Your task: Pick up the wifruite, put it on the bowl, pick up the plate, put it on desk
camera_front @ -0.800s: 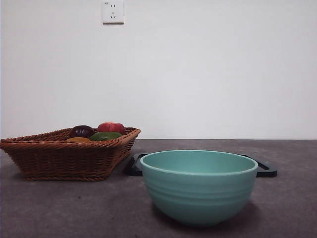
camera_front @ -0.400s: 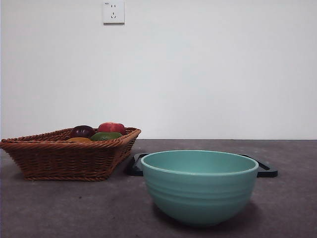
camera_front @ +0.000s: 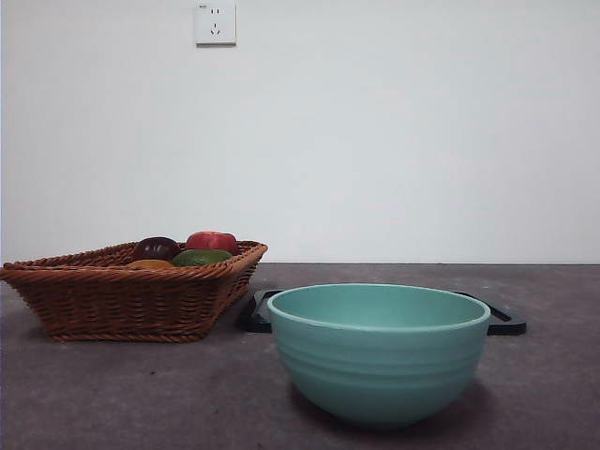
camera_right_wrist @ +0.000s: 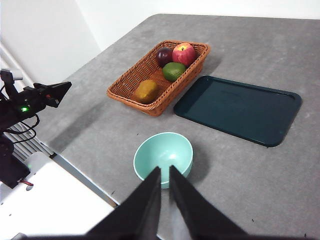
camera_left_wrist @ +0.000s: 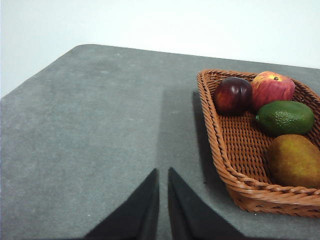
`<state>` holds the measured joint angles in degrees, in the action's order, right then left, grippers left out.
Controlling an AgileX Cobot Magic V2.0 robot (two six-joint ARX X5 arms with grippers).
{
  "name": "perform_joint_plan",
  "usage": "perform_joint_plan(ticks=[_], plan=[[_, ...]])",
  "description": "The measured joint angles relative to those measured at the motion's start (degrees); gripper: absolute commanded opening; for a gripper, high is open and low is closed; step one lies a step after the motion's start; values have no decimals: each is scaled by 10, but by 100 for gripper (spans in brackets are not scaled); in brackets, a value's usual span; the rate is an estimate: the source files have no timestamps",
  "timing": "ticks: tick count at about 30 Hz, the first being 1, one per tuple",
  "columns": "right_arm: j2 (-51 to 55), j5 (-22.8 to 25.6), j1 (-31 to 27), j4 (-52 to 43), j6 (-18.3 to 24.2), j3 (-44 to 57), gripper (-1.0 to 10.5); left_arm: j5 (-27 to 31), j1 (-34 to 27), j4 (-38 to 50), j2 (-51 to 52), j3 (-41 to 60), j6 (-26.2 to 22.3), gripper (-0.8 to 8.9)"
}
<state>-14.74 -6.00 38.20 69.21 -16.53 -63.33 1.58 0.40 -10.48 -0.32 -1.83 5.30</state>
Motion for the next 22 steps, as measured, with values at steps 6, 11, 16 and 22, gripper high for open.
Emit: perform_joint_plan(ticks=[6,11,16,22], plan=[[5,1,-79,-18,27,15,23,0,0,0,0,0,0,26],[46,11,-222,-158,132,132,23,0,0,0,0,0,0,26],[99,12,-336,-379,165,309,23,0,0,0,0,0,0,26],[122,15,-395,-560,167,478,23,0,0,0,0,0,0,26]])
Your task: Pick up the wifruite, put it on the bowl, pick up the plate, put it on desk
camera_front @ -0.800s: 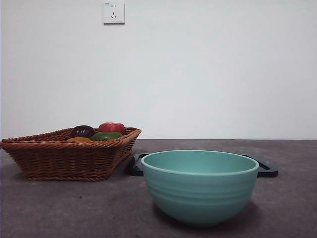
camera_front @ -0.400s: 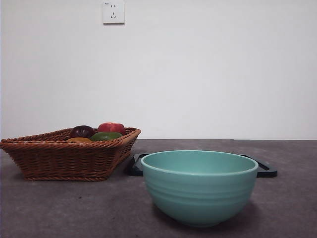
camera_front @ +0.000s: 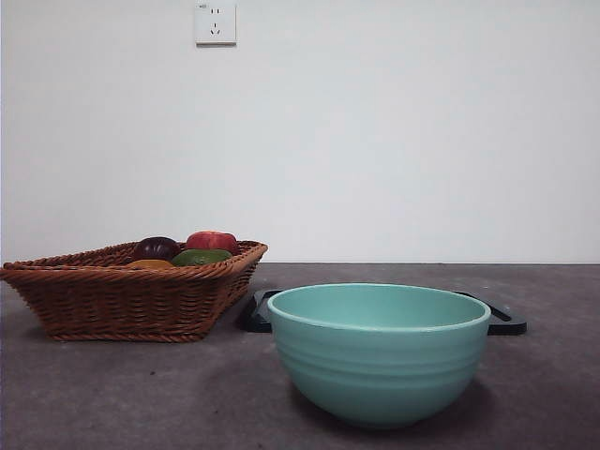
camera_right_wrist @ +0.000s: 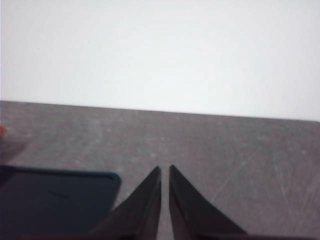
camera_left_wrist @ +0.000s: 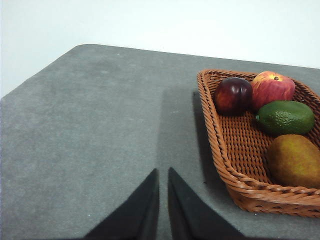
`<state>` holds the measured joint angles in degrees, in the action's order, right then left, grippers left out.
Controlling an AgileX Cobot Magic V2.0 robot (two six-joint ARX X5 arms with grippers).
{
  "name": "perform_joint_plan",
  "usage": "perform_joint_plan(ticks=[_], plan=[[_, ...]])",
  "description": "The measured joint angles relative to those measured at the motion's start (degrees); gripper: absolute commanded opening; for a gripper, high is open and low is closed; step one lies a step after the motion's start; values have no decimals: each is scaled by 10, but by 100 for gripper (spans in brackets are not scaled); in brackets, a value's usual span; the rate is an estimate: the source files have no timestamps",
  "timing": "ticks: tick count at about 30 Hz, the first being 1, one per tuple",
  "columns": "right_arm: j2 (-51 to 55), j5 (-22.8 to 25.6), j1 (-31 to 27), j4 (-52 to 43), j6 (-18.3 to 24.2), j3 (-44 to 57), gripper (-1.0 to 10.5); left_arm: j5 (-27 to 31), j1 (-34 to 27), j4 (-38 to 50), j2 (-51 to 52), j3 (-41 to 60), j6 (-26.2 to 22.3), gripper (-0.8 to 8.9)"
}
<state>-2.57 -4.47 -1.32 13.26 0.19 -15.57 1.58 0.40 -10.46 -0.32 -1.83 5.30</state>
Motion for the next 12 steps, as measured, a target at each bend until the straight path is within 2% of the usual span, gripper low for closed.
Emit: perform_joint_plan(ticks=[4,12], plan=[[1,0,-1,-32,0,76,23,0,0,0,0,0,0,26],[23,15,-1,-52,0,138,23,0,0,0,0,0,0,26]])
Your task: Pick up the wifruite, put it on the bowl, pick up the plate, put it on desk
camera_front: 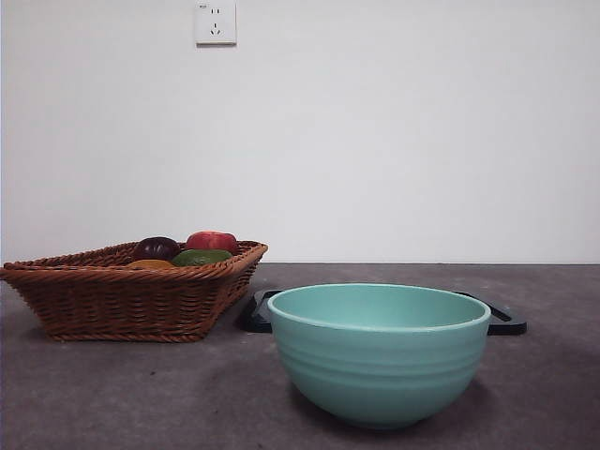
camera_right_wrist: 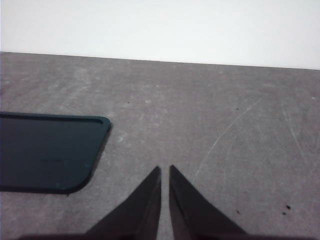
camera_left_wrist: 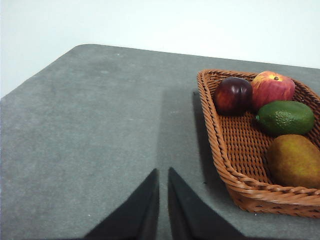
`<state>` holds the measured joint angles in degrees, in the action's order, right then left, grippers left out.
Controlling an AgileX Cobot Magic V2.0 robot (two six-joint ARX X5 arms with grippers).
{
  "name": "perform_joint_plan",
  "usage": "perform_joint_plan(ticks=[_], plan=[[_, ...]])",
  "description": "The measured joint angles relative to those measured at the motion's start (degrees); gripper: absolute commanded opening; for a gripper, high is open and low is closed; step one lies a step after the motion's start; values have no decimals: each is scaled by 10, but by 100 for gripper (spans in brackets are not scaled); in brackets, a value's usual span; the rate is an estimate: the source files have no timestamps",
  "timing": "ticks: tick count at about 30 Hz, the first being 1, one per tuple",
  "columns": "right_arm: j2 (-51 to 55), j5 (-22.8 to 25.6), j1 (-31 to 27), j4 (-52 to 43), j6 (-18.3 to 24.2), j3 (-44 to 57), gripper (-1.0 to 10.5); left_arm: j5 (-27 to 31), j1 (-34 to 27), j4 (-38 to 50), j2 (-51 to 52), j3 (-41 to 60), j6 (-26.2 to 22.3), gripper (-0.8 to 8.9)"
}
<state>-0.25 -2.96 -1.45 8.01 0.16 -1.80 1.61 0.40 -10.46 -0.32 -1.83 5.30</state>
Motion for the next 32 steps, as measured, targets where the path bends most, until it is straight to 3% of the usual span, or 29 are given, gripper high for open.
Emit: perform_joint_plan(ticks=[9,32], plan=[[0,38,0,-10,-5,9,23,0,0,0,0,0,0,26],[0,29,0,17,-21,9,23,0,0,0,0,0,0,26]])
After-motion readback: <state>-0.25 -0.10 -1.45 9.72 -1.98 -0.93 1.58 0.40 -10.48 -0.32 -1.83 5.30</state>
